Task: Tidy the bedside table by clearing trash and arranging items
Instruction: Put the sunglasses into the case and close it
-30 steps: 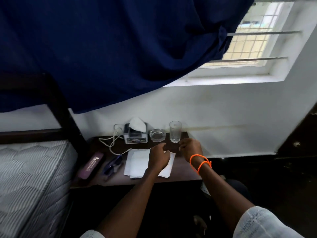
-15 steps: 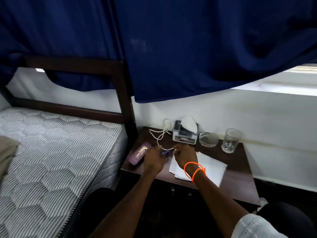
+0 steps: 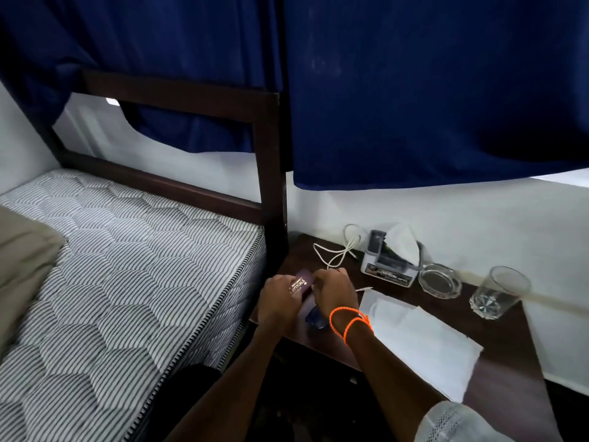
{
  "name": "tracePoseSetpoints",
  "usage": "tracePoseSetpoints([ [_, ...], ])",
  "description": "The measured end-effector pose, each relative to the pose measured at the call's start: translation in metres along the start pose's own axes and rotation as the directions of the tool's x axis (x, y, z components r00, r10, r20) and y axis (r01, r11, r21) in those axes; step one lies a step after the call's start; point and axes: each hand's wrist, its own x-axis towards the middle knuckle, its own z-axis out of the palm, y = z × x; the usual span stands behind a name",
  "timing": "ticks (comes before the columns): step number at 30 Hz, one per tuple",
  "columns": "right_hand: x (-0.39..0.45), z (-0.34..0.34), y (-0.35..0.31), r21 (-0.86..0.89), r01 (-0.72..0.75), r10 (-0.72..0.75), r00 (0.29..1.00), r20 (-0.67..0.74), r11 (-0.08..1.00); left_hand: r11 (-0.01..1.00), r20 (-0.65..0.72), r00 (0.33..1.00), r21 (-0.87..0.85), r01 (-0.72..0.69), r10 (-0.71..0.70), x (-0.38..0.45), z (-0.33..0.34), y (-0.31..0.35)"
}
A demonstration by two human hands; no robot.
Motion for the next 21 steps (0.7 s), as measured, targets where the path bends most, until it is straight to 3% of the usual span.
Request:
tracePoseSetpoints([
  [9, 0.01, 0.015, 0.0, -0.014, 0.017, -0.017, 1.0, 0.013, 1.0, 0.987, 0.081, 0.99, 0.125, 0.103, -0.114, -0.001, 0.007, -0.015],
  [15, 0.009, 0.008, -0.006, 0.01, 0.061, -0.061, 0.998, 0.004, 0.998, 0.949, 0.028, 0.975, -0.227, 0.221, -0.22, 0.0, -0.004, -0.011],
  [21, 0.0, -0.033, -0.02, 0.061, 0.17, -0.165, 0.983, -0.078, 0.984, 0.902, -0.011, 0.978, -0.389, 0.19, -0.211, -0.006, -0.048, 0.018],
])
